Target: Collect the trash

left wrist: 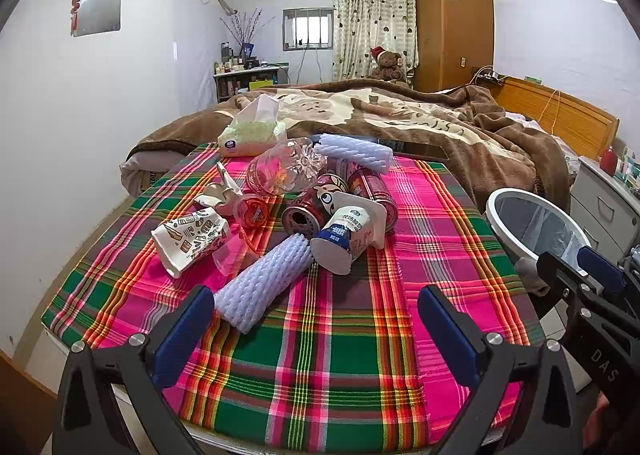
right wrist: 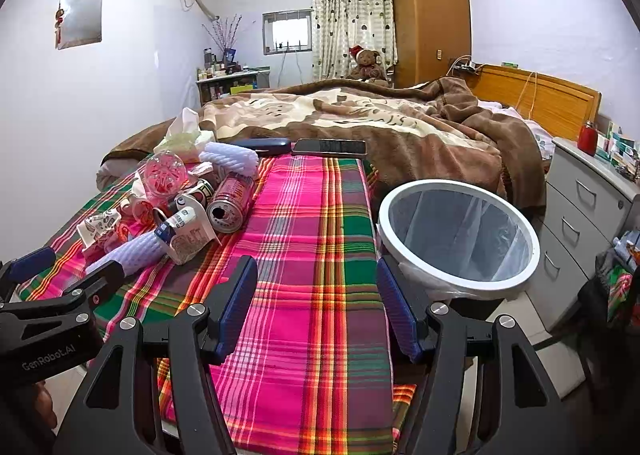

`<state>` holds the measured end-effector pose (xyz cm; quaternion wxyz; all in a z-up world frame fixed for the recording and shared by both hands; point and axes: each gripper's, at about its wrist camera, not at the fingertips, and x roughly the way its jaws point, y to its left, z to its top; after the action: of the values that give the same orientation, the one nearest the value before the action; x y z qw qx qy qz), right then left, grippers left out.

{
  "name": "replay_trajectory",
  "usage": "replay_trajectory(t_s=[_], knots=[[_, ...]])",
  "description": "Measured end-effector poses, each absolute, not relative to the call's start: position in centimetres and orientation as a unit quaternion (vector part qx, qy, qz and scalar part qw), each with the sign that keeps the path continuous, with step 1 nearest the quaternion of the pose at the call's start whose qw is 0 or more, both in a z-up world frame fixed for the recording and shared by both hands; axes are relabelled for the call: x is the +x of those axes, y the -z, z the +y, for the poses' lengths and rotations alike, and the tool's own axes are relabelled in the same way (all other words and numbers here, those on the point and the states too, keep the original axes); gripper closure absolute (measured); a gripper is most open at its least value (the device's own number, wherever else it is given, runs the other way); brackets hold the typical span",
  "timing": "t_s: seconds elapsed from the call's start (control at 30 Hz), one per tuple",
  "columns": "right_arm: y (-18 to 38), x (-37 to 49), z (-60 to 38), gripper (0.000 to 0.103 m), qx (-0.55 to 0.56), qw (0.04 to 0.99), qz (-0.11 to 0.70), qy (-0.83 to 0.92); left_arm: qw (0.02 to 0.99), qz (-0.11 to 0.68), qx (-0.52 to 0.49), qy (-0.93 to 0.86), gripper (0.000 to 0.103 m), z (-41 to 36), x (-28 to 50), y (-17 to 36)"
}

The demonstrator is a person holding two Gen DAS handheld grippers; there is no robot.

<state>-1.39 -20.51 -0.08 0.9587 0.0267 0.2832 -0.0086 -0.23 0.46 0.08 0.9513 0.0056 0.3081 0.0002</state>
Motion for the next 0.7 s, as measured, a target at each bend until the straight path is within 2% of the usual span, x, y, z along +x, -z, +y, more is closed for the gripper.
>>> replay_trajectory(t_s=[0.7], knots=[[0.12, -1.41, -20.5, 0.04, 0.024, 0.959, 0.282, 0.01, 0.952, 0.308, 0.003, -0.003, 0.0, 0.9, -0.21, -0.34]])
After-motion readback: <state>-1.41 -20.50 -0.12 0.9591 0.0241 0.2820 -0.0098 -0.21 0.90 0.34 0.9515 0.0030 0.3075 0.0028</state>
